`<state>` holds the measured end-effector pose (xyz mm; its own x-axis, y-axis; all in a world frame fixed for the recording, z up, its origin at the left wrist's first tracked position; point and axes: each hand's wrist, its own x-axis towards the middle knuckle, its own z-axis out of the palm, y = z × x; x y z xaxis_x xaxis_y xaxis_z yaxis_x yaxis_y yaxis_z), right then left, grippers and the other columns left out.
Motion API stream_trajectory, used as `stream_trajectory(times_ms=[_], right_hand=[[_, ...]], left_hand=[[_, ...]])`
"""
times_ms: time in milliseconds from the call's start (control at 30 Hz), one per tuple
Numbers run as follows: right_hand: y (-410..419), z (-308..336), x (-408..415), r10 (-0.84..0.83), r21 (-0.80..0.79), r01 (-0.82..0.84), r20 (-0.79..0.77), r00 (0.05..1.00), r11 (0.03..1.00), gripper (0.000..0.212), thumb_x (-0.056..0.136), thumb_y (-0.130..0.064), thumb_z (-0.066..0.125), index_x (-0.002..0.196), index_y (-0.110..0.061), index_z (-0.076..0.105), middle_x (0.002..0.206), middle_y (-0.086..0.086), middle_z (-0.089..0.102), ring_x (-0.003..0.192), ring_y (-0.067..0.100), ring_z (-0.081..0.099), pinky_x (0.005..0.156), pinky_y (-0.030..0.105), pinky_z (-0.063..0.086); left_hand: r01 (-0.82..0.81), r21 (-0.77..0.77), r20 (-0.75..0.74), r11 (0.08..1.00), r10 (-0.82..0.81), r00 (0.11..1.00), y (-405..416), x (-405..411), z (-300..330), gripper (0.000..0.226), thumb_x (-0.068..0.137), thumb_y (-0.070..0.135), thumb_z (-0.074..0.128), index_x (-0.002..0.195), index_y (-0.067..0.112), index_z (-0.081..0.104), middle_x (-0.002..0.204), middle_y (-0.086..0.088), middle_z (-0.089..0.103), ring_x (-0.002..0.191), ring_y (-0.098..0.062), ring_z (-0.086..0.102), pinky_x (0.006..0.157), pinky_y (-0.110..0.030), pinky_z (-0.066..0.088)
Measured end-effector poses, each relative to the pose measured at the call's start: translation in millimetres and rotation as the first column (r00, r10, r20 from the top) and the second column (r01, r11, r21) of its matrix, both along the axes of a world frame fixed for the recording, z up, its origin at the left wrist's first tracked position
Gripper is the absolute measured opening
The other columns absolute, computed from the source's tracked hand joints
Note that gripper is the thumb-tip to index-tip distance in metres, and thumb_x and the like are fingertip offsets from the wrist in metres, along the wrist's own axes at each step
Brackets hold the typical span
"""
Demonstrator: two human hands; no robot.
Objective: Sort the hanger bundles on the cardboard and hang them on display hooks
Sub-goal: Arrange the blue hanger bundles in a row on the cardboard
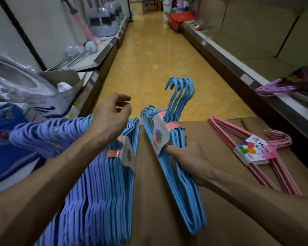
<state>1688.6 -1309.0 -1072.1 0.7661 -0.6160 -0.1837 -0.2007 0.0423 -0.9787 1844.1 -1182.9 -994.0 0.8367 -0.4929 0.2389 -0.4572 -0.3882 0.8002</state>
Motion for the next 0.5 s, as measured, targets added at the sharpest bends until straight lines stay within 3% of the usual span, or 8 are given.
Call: stream_trajectory(times_ms=[67, 133, 267, 400, 500], right_hand=[[14, -13, 13, -0.031, -0.061, 0.030, -0.018, 0.999, 0.998, 0.007, 0.079, -0.008, 0.070, 0.079, -0.003, 0.065, 0.059, 0.001, 0.068, 0.053, 0.007, 0.064, 0.043, 0.025, 0.048], [27, -30, 24, -0.063, -0.105, 0.057, -0.057, 0.996, 0.993, 0.024, 0.072, -0.021, 0.072, 0.090, -0.005, 0.064, 0.077, 0.010, 0.072, 0.067, 0.018, 0.070, 0.055, 0.039, 0.058], [46, -55, 39, -0.094, -0.154, 0.078, -0.105, 0.990, 0.985, 0.032, 0.077, -0.028, 0.076, 0.099, -0.017, 0.055, 0.086, 0.003, 0.066, 0.073, 0.016, 0.065, 0.057, 0.032, 0.057], [61, -69, 46, -0.092, -0.112, 0.073, -0.172, 0.981, 0.991, 0.047, 0.076, -0.043, 0.080, 0.102, -0.017, 0.051, 0.092, 0.004, 0.065, 0.081, 0.019, 0.066, 0.067, 0.044, 0.061], [70, -76, 48, -0.006, -0.041, -0.001, -0.178, 0.984, 0.999, 0.073, 0.067, -0.063, 0.081, 0.116, -0.019, 0.050, 0.104, 0.000, 0.067, 0.096, 0.020, 0.067, 0.078, 0.043, 0.061]], left_hand=[[0.013, -0.015, 0.015, 1.000, -0.013, 1.000, 8, 4, -3, 0.022, 0.097, 0.017, 0.054, 0.118, 0.022, 0.061, 0.107, 0.003, 0.067, 0.092, -0.012, 0.062, 0.069, -0.026, 0.049], [0.023, -0.014, 0.032, 1.000, -0.022, 0.999, 13, 8, -5, 0.023, 0.098, 0.020, 0.053, 0.119, 0.025, 0.060, 0.107, 0.007, 0.067, 0.096, -0.009, 0.062, 0.075, -0.028, 0.051], [0.043, -0.018, 0.094, 0.999, -0.041, 0.995, 18, 14, -5, 0.026, 0.099, 0.021, 0.052, 0.123, 0.025, 0.060, 0.108, 0.008, 0.066, 0.097, -0.005, 0.061, 0.078, -0.026, 0.052], [0.127, 0.075, 0.207, 0.989, -0.140, 0.968, 26, 14, -10, 0.034, 0.098, 0.018, 0.053, 0.132, 0.019, 0.057, 0.119, 0.004, 0.064, 0.110, -0.009, 0.059, 0.094, -0.027, 0.048], [0.143, 0.210, 0.302, 0.967, -0.204, 0.931, 31, 14, -17, 0.041, 0.098, 0.018, 0.054, 0.139, 0.018, 0.052, 0.131, 0.005, 0.058, 0.120, -0.003, 0.050, 0.097, -0.011, 0.034]])
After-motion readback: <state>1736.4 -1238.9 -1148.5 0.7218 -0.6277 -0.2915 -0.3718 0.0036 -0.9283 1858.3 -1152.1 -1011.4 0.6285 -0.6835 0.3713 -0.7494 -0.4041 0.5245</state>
